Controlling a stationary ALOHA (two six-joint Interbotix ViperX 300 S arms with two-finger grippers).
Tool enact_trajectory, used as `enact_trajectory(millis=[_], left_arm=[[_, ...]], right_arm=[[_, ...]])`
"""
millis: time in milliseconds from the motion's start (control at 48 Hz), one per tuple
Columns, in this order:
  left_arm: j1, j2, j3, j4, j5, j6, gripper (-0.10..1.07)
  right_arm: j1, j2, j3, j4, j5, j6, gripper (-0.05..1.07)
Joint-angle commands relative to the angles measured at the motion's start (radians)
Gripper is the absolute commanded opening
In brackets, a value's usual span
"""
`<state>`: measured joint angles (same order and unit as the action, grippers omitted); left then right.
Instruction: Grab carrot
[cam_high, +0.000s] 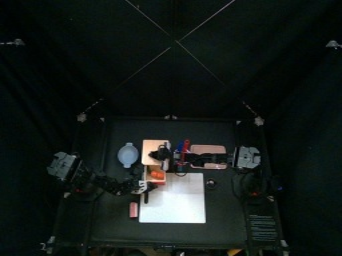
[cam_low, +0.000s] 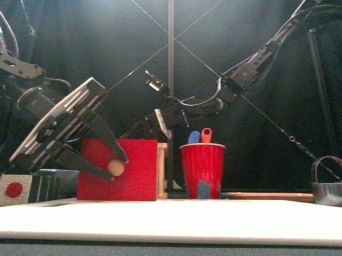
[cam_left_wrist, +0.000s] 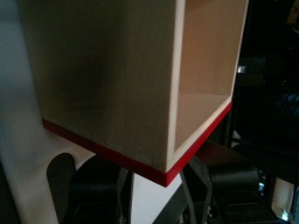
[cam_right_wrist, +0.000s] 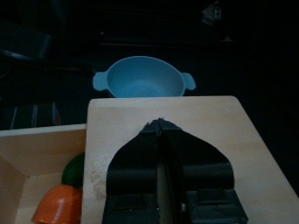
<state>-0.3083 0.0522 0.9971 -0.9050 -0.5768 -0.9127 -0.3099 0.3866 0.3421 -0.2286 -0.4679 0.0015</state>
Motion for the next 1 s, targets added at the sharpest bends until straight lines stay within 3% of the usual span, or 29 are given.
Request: enact_trajectory(millis=[0, 396, 625, 812, 979], left_arm=[[0.005, -0.008, -0.006, 0.009, -0.006, 0.003, 0.77], [0.008, -0.043, 0.008, 0.023, 0.008, 0.002, 0.80], [-0.002, -0.101, 0.025, 0.028, 0.077, 0.002, 0.80], [-0.012, -0.199, 0.066, 0.043, 0.156, 0.002, 0.80], [-0.012, -0.342, 0.118, 0.135, 0.236, 0.002, 0.79]], right_arm=[[-0.014, -0.014, -0.003, 0.002, 0.006, -0.003, 0.04], [-0.015, -0.014, -0.006, 0.000, 0.006, -0.003, 0.04], [-0.015, -0.014, -0.011, 0.000, 0.006, -0.003, 0.04], [-0.015, -0.014, -0.012, 0.000, 0.006, -0.003, 0.04], [-0.017, -0.015, -0.014, -0.002, 0.008, -0.003, 0.04]])
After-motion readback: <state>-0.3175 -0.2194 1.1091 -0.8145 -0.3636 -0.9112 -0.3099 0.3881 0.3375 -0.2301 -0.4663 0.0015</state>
